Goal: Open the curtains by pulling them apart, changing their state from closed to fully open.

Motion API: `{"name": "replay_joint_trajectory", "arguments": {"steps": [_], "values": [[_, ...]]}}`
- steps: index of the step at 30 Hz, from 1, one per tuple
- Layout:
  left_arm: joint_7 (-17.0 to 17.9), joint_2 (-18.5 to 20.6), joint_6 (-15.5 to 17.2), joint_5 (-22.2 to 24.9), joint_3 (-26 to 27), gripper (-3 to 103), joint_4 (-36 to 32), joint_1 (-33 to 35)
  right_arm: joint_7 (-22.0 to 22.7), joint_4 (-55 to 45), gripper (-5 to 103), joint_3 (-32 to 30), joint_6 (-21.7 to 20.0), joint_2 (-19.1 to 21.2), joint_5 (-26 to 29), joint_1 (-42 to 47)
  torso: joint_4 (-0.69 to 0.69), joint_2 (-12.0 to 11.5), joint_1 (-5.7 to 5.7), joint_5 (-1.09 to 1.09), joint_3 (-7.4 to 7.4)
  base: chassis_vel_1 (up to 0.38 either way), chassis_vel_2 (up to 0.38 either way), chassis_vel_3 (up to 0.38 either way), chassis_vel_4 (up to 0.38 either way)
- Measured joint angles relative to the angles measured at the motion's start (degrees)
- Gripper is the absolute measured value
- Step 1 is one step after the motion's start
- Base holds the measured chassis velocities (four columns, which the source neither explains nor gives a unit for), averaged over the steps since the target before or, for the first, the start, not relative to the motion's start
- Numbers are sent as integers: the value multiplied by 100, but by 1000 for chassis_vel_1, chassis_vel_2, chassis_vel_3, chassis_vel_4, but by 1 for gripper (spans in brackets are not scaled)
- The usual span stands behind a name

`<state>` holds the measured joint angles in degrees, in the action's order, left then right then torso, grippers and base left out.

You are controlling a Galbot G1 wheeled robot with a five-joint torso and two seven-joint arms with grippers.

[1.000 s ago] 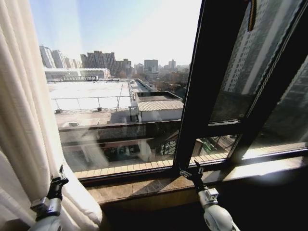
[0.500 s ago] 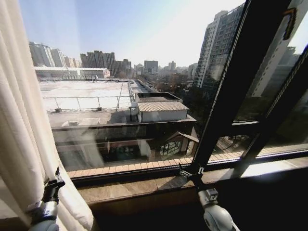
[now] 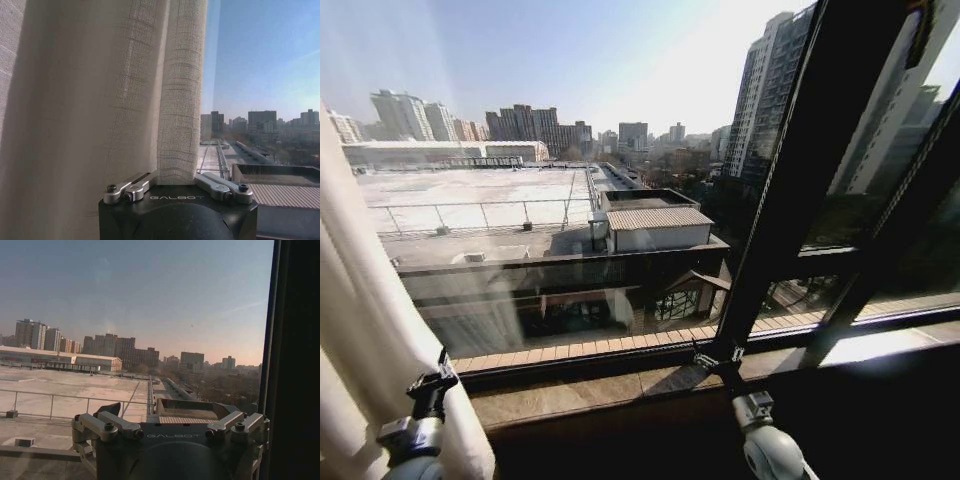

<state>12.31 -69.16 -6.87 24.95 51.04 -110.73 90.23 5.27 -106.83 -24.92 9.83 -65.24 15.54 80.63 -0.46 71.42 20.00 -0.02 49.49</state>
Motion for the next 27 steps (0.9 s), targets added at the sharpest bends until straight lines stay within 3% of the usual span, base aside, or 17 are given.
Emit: {"name": "replay_joint_trajectory", "arguments": {"steps": [13, 15, 18, 21, 27], "values": [[128, 49, 2, 8, -89, 0, 179, -212, 0, 0, 100, 0, 0, 0, 0, 0, -1, 0, 0, 2, 0, -2, -4, 3, 3], [426, 84, 23, 17, -115, 0, 342, -410, -1, 0, 100, 1, 0, 0, 0, 0, -1, 0, 0, 2, 0, 0, 0, 0, 0], [530, 110, 5, -38, -113, 0, 477, -530, -1, 0, 100, 1, 0, 0, 0, 0, -1, 0, 0, 2, 0, 0, 0, 0, 0], [702, 150, -150, -434, 6, 0, 907, -771, -1, 0, 100, 1, 0, 0, 0, 0, -1, 0, 0, 1, 0, 0, 0, 0, 0], [1160, 213, -8, -363, 423, 0, 1323, -1143, -1, 0, 100, 1, 0, 0, 0, 0, -1, 0, 0, 0, 0, 0, 0, 0, 0]]}}
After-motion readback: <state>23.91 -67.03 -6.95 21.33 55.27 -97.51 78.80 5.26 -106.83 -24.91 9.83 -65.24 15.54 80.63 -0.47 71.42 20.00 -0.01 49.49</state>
